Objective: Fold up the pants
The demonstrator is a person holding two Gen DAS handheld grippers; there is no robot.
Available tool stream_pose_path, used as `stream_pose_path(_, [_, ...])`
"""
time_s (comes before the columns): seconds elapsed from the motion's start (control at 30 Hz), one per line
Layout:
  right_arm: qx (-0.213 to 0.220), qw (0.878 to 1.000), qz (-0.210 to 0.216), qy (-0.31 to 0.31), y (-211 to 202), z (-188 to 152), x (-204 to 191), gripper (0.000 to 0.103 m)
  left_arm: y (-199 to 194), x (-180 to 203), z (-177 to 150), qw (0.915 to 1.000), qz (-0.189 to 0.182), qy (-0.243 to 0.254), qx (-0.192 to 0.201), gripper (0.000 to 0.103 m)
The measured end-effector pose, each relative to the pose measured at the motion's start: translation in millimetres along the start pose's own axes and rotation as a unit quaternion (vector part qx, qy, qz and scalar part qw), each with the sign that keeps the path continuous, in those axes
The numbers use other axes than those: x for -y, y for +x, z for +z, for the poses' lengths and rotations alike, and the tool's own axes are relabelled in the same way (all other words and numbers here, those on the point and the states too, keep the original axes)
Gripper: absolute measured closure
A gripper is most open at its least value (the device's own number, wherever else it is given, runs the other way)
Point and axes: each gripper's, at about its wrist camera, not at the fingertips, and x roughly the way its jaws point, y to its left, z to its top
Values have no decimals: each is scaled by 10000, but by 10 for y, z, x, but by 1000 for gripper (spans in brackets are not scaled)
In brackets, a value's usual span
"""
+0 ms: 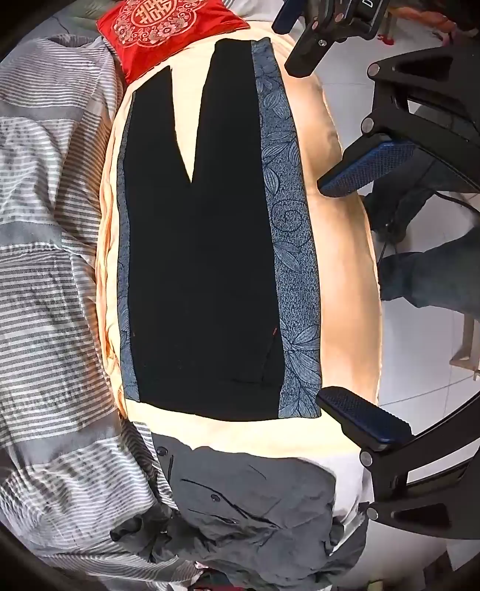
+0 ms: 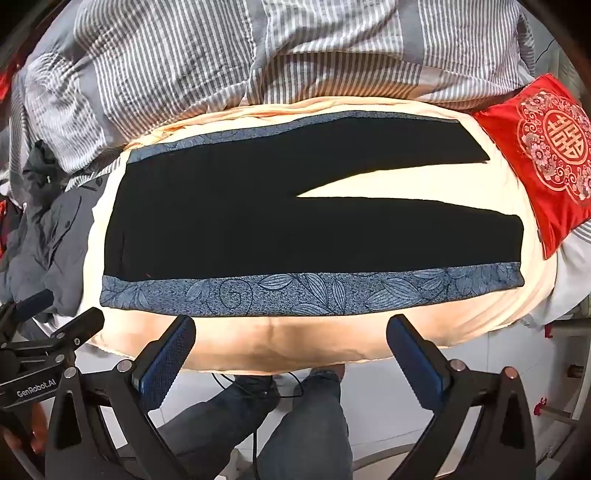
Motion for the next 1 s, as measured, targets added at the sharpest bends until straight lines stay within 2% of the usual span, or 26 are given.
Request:
stream_pose_path(0.57, [83,9999,-4,-71,-54,-74,-55,0,-65,-19,-48,10000,51,-40,49,0])
stream_pose_path(1.0, [79,9999,-32,-68,-47,-111,-92,0,-91,-37,-83,9992,252,12,325,0])
